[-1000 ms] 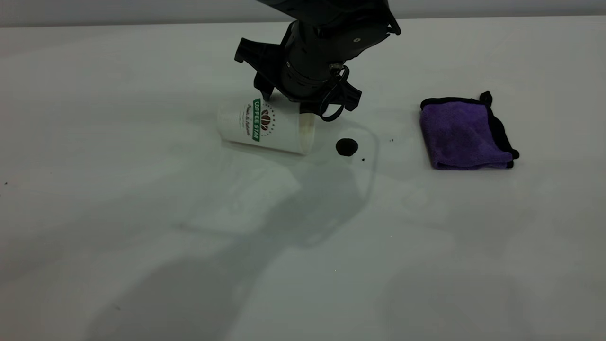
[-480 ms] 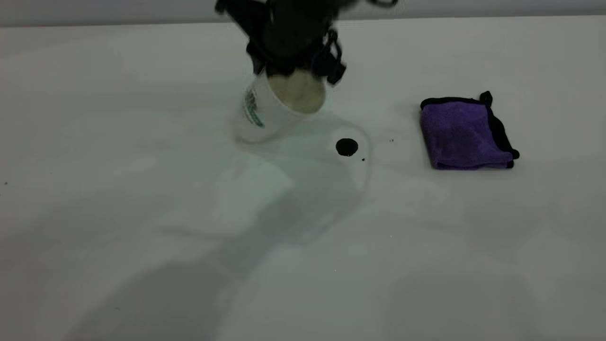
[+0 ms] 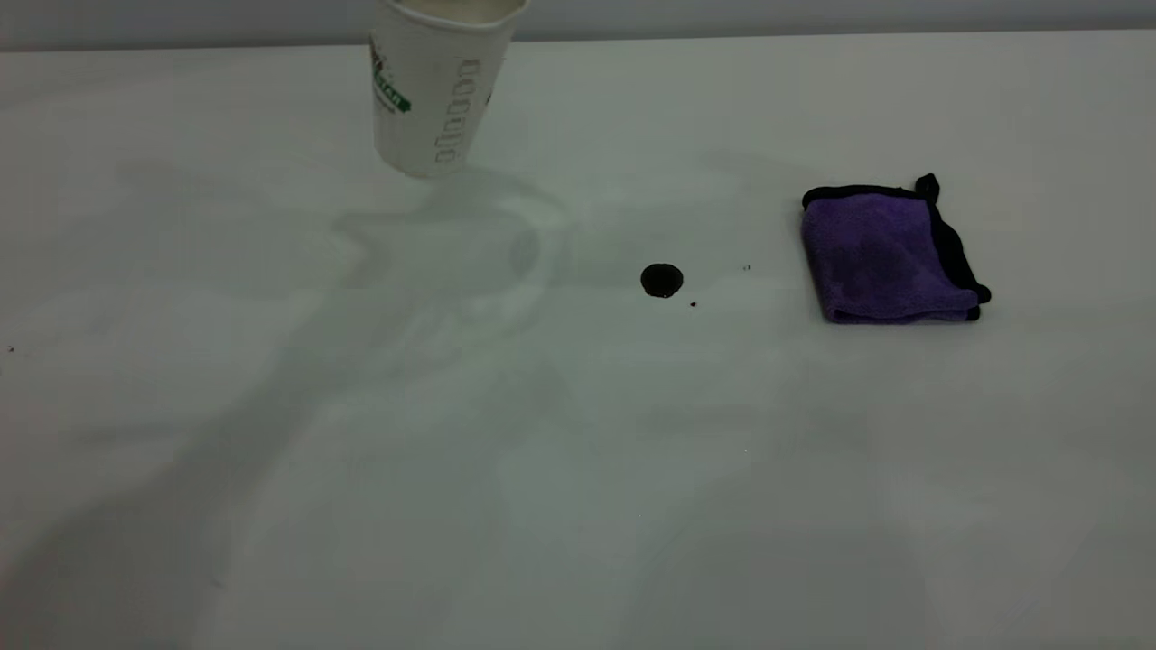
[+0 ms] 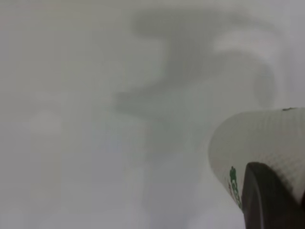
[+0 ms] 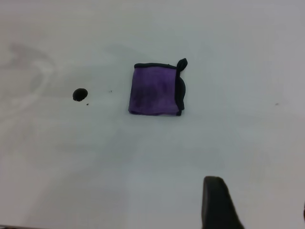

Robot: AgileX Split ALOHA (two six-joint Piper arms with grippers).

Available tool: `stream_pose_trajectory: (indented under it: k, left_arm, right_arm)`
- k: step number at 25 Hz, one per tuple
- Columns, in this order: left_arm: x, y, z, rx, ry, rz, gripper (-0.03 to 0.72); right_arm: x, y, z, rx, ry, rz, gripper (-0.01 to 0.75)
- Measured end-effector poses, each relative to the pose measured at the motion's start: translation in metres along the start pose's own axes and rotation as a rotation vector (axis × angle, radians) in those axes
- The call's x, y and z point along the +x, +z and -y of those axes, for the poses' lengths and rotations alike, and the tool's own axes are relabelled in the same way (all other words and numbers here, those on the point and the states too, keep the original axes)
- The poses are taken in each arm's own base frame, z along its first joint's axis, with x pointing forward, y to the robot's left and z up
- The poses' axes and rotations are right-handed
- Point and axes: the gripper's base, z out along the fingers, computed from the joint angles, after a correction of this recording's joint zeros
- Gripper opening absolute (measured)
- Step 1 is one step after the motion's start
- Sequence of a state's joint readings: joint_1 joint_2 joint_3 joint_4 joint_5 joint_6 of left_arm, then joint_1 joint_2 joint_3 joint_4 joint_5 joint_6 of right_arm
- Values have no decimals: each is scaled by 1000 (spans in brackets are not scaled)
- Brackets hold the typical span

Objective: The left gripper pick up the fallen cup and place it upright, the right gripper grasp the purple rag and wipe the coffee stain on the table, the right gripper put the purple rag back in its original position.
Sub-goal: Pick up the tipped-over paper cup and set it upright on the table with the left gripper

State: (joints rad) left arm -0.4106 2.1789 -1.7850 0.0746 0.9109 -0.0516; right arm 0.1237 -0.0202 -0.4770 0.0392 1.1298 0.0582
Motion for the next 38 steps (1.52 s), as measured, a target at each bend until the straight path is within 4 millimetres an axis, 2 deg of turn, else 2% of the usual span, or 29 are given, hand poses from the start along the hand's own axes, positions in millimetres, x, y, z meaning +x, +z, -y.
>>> stream_pose_trajectory:
  k: [4, 9, 14, 18, 25, 31, 35, 38]
  left_arm:
    - [0, 21, -25, 145, 17, 8, 3]
    - [0, 48, -42, 178, 103, 28, 3]
    - [0, 77, -36, 237, 173, 40, 3]
    - [0, 92, -35, 235, 202, 55, 3]
    - [2, 110, -38, 226, 225, 55, 4]
    - [3, 111, -38, 225, 232, 55, 14]
    - [4, 112, -38, 231, 233, 43, 80]
    - [4, 112, -38, 233, 234, 37, 209]
  right_arm:
    - [0, 0, 0, 0, -1, 0, 466]
    - [0, 0, 0, 0, -1, 0, 466]
    - [0, 0, 0, 0, -1, 0, 466]
    - [0, 0, 0, 0, -1, 0, 466]
    - [0, 0, 0, 0, -1, 0, 466]
    - [0, 0, 0, 0, -1, 0, 466]
    - [0, 0, 0, 0, -1, 0, 466]
    - [0, 0, 0, 0, -1, 0, 466]
